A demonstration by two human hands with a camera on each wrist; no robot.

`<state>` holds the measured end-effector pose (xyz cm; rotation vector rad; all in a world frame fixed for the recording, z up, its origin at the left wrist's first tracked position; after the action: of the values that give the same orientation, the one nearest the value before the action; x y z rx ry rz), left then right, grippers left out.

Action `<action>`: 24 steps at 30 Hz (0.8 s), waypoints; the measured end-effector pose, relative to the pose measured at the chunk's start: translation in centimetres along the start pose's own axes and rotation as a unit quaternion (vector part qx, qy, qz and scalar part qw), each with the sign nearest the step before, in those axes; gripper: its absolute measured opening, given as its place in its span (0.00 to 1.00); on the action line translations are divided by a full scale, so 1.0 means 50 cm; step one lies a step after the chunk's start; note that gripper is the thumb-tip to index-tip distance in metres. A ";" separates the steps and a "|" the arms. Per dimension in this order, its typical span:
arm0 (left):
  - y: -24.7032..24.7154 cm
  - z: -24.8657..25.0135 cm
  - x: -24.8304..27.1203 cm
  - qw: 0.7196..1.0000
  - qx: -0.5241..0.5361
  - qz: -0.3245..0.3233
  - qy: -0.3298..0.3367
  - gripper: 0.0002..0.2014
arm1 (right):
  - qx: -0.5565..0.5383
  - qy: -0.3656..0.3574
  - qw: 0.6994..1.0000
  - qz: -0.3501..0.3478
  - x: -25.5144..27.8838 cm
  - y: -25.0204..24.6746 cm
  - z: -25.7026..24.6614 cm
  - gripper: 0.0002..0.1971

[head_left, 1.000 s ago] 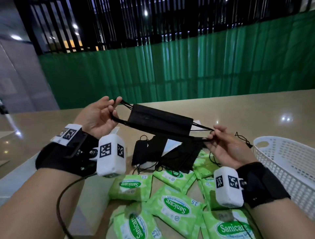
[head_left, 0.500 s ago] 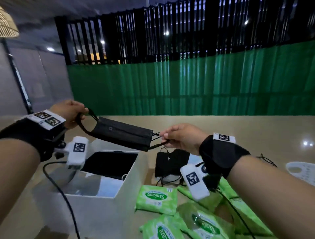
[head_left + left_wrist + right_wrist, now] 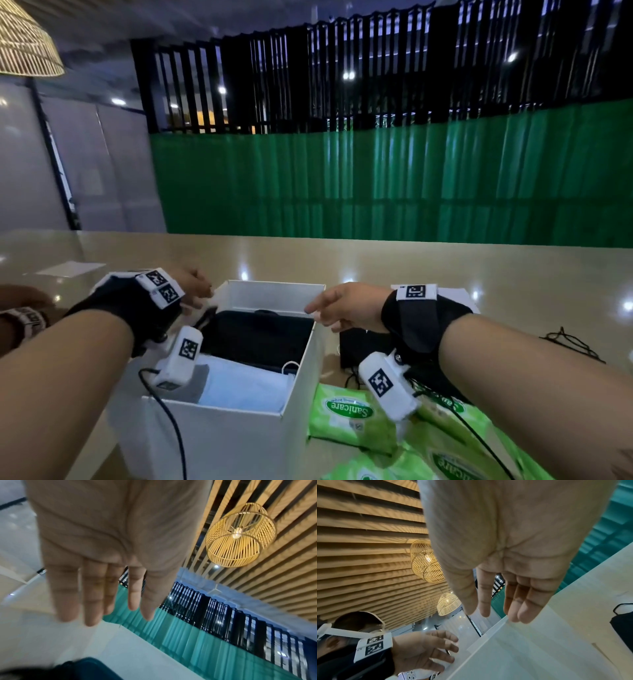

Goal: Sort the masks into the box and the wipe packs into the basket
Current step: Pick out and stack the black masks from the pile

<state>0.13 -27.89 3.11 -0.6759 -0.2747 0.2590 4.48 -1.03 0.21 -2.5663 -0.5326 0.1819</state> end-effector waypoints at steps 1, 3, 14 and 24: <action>0.005 -0.007 0.003 1.000 -0.017 -0.010 -0.013 0.11 | -0.002 -0.004 1.000 0.002 0.001 -0.004 0.004 0.09; 0.007 -0.005 0.015 0.998 -0.055 -0.018 -0.002 0.11 | 0.004 -0.010 1.000 0.018 0.011 -0.018 0.014 0.08; 0.040 0.141 0.135 0.986 0.001 -0.083 0.143 0.04 | -0.026 0.089 0.968 0.232 0.186 -0.203 0.173 0.04; 0.284 0.246 0.299 0.945 -0.129 -0.152 0.261 0.05 | -0.239 0.227 0.879 0.344 0.280 -0.251 0.347 0.07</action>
<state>7.94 -5.32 5.61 -0.9213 0.1009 -0.2596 9.16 22.47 -8.75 -3.0223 0.6036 -0.3570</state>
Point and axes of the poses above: each hand's wrist, its own x-axis away from the middle knuckle, its own y-axis out of the palm, z = x × y, the point moved 1 cm from there along -x, towards the middle knuckle, and after that the axes turned 9 degrees about -y, right-handed, at the moved point
